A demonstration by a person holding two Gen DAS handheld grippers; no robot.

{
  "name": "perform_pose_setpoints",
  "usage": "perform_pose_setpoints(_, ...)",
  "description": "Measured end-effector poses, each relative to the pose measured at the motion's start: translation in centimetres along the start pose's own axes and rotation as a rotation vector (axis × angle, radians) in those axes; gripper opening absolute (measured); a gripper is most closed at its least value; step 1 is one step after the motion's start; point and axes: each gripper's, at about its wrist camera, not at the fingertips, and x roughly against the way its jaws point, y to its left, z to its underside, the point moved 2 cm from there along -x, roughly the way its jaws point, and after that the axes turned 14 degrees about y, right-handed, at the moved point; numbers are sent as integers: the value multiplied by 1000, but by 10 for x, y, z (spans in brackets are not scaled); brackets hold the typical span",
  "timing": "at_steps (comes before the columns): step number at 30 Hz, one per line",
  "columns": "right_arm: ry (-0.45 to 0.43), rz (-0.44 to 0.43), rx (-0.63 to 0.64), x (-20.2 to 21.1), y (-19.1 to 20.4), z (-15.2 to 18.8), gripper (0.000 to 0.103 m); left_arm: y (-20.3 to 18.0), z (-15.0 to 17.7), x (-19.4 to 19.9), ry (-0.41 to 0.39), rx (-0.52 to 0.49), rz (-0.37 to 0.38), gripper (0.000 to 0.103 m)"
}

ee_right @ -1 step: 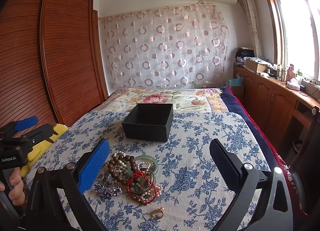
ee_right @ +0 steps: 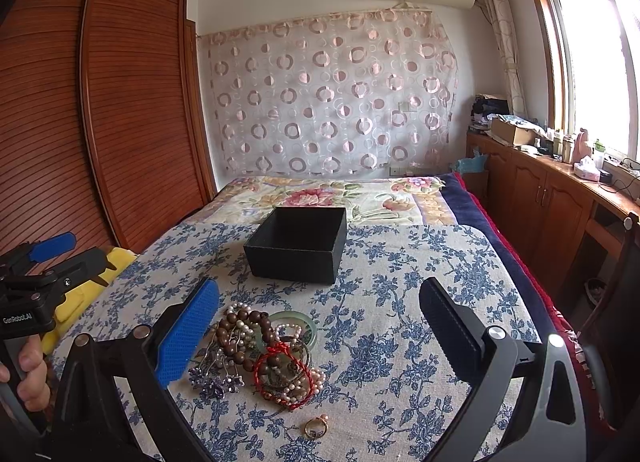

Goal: Organize jewelry

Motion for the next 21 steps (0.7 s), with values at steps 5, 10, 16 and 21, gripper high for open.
perform_pose_setpoints(5,2,-2,0,-9,-1,0,101,0,0,1,-1,0,1,96)
perform_pose_setpoints(10,1,-2,-1,-8,-1,0,101,-1,-1,1,0,1,-1,96)
perform_pose_setpoints(16,4,-2,-1,-9,1,0,101,-3,-1,3,6,0,3,96)
perform_pose_setpoints(21,16,-7,-5,-12,0,2,101,-2,1,-1,26,4,7,96)
